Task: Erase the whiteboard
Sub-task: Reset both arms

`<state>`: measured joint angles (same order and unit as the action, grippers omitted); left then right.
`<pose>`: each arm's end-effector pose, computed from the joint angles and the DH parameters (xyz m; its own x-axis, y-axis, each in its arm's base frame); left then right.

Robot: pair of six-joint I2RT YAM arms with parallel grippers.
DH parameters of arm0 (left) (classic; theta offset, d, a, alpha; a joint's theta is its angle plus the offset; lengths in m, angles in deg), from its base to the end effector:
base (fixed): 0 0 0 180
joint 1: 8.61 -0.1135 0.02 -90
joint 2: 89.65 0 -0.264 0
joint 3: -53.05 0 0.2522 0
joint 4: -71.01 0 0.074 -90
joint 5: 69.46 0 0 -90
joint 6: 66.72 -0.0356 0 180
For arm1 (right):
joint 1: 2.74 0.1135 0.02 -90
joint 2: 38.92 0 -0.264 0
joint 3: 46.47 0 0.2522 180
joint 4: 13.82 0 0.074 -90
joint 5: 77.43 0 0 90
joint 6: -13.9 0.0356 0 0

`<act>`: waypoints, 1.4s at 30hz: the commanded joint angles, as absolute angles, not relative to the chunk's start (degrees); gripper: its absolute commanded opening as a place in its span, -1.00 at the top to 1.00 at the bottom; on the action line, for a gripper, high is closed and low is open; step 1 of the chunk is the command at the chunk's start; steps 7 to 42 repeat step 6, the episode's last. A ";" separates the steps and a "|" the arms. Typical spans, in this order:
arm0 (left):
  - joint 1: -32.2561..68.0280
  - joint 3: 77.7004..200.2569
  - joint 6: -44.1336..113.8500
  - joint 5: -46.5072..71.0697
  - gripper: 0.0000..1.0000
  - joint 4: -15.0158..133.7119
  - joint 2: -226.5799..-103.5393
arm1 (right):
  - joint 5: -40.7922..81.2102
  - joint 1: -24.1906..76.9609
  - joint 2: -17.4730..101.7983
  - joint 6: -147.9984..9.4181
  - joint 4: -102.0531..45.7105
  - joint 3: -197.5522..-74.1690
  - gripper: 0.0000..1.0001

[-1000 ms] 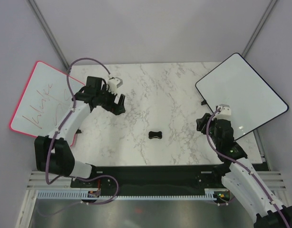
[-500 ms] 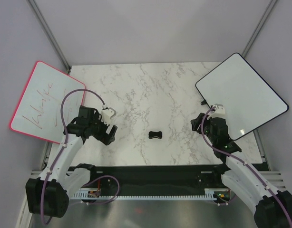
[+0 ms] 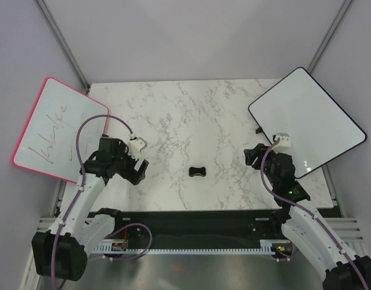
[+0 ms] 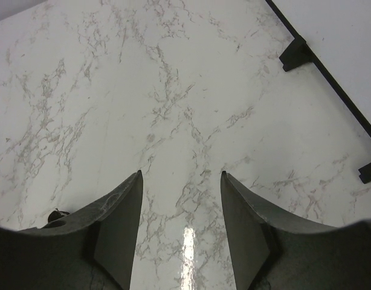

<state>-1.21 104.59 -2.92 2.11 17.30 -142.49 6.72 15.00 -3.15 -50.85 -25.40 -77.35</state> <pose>0.1716 -0.0336 0.2299 -0.5956 0.4997 -0.6289 0.6296 0.7766 0.0208 0.1554 0.0459 0.2153 -0.3338 0.3387 -0.8797 -0.0748 0.9207 0.3829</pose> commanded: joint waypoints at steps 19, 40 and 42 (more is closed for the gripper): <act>-1.58 102.58 -5.46 1.65 -0.99 21.38 -142.65 | 7.56 15.10 -5.17 -50.71 -22.21 -75.78 -0.21; -1.58 102.58 -5.46 1.65 -0.99 21.38 -142.65 | 7.56 15.10 -5.17 -50.71 -22.21 -75.78 -0.21; -1.58 102.58 -5.46 1.65 -0.99 21.38 -142.65 | 7.56 15.10 -5.17 -50.71 -22.21 -75.78 -0.21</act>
